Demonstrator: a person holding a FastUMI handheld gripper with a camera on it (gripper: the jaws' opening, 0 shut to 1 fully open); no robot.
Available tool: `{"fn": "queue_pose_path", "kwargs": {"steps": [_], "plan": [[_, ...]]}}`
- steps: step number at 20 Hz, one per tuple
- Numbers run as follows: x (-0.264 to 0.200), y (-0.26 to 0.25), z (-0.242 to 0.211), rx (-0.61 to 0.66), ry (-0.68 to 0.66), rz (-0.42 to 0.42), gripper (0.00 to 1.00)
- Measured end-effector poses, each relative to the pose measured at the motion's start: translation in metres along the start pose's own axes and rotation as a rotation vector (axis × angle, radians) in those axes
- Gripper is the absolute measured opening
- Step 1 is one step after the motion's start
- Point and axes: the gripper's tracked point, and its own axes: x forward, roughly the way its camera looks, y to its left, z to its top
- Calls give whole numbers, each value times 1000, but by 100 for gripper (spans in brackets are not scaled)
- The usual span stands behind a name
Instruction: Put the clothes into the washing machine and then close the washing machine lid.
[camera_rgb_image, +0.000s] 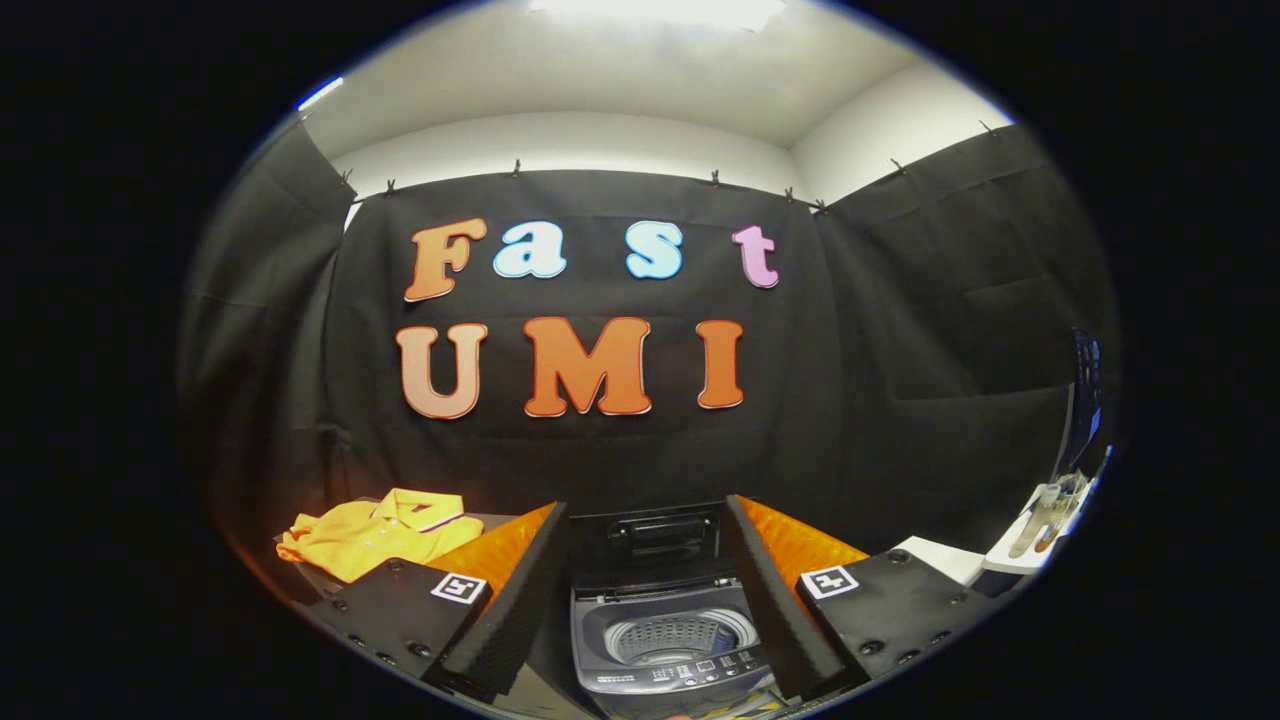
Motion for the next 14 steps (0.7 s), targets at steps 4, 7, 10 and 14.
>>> {"fn": "queue_pose_path", "kwargs": {"steps": [4,7,10,14], "plan": [[28,67,14,33,50,174,98],[45,124,34,4,57,303,98],[55,192,47,-15,42,434,98],[81,261,19,-124,131,492,98]]}}
